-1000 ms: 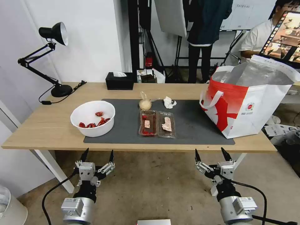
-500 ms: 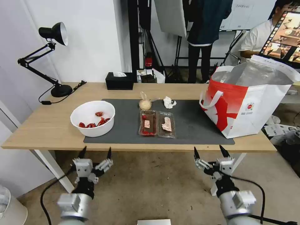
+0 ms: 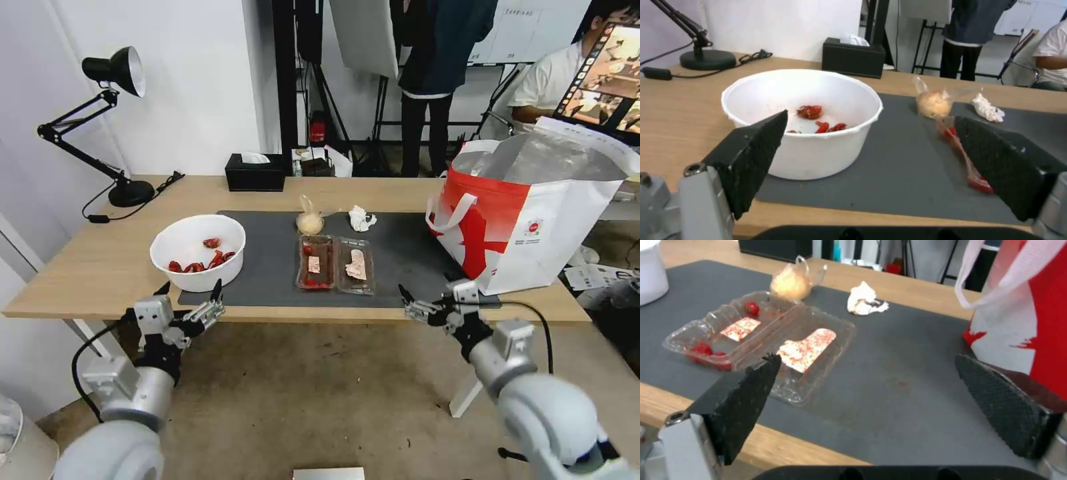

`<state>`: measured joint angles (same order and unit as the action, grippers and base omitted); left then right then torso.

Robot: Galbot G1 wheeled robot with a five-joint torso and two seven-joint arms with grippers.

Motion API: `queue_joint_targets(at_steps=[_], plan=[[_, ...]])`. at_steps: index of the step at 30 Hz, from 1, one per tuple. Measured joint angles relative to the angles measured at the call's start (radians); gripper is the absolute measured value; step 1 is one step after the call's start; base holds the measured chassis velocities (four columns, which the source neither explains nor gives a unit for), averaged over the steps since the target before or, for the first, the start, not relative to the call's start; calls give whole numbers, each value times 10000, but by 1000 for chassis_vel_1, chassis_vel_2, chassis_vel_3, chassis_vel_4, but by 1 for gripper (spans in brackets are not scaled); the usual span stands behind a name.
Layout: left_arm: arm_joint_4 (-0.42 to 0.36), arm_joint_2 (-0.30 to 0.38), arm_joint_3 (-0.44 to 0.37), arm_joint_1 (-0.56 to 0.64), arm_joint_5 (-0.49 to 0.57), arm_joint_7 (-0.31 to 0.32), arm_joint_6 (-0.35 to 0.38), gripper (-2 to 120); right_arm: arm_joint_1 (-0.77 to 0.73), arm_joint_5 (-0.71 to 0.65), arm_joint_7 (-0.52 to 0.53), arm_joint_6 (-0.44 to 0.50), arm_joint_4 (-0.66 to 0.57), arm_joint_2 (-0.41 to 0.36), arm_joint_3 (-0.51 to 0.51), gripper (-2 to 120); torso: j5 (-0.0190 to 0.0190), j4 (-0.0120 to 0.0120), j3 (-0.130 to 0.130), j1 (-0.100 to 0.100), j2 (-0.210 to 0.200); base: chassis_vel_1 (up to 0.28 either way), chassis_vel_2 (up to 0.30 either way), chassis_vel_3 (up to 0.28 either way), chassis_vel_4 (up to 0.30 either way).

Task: Pick up the trash from the table and place it into the takeout bag.

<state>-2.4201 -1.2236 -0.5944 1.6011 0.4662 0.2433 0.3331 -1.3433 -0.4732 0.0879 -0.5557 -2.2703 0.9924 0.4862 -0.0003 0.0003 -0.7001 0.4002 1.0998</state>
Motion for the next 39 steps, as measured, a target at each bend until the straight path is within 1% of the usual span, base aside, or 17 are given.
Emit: queue_joint_targets(at_steps=[3, 4, 7, 11, 12, 13, 14, 15, 16, 18, 19, 20, 22, 23, 25, 29, 39], plan=[[-2, -1, -1, 56, -5, 3, 0, 100, 59, -492, 29, 326, 234, 158, -175, 100, -2, -6, 1, 0, 0, 0, 0, 0, 0], [-21, -9, -2, 107, -42, -4, -4, 100, 65, -887, 35, 668, 424, 402, -348, 100, 11, -4, 0, -1, -1, 0, 0, 0, 0], [-33, -32, -2, 173, -116, -14, -32, 100, 39, -1021, 48, 883, 485, 560, -412, 100, 0, -3, 1, -2, 0, 0, 0, 0, 0], [-34, -55, 6, 219, -174, -29, -87, 100, -8, -1038, 61, 1041, 497, 631, -427, 100, 2, -4, 1, -1, 1, 0, 0, 0, 0], [-33, -69, 24, 251, -218, -31, -128, 100, -29, -1519, 196, 1244, 483, 680, -495, 100, 2, -4, 1, -1, 1, 0, 0, 0, 0], [-33, -69, 24, 251, -218, -31, -128, 100, -29, -1519, 196, 1244, 483, 680, -495, 100, 2, -4, 1, -1, 1, 0, 0, 0, 0], [-34, -81, 45, 286, -266, -32, -212, 100, -21, -2880, 727, 1439, 314, 784, -685, 100, 3, -5, 1, -1, 1, 0, 0, 0, 0], [-33, -76, 52, 343, -314, -32, -289, 100, 63, -4814, 1753, 1838, 7, 1063, -1009, 100, 0, -4, 1, -2, 1, 0, 0, 0, 0], [-33, -76, 52, 343, -314, -32, -289, 100, 63, -4814, 1753, 1838, 7, 1063, -1009, 100, 0, -4, 1, -2, 1, 0, 0, 0, 0], [-31, -79, 62, 432, -372, -32, -358, 100, 257, -7361, 3338, 2582, -227, 1540, -1511, 100, 1, -2, 2, -3, 2, 0, 0, 0, 0], [-31, -79, 62, 432, -372, -32, -358, 100, 257, -7361, 3338, 2582, -227, 1540, -1511, 100, 1, -2, 2, -3, 2, 0, 0, 0, 0], [-31, -95, 68, 475, -405, -33, -384, 100, 340, -8405, 3990, 2931, -252, 1770, -1719, 100, 2, -2, 2, -3, 2, 0, 0, 0, 0], [-38, -111, 73, 531, -437, -36, -397, 100, 459, -9863, 4941, 3372, -250, 2104, -1932, 100, 1, -3, 2, -2, 2, 0, 0, 0, 0], [-38, -111, 73, 531, -437, -36, -397, 100, 459, -9863, 4941, 3372, -250, 2104, -1932, 100, 1, -3, 2, -2, 2, 0, 0, 0, 0], [-53, -92, 73, 573, -445, -39, -402, 100, 652, -10875, 5833, 3698, -77, 2382, -2095, 100, 2, -3, 2, -3, 2, 0, 0, 0, 0], [-53, 26, 29, 600, -409, -34, -407, 100, 1093, -11355, 6442, 3770, 402, 2660, -2255, 100, 3, -2, 1, -2, 1, 0, 0, 0, 0], [111, 86, -23, 597, -404, -25, -424, 100, 1988, -11328, 6691, 3738, 1202, 3067, -2657, 100, 1, -3, 1, -2, 2, 0, 0, 0, 0]])
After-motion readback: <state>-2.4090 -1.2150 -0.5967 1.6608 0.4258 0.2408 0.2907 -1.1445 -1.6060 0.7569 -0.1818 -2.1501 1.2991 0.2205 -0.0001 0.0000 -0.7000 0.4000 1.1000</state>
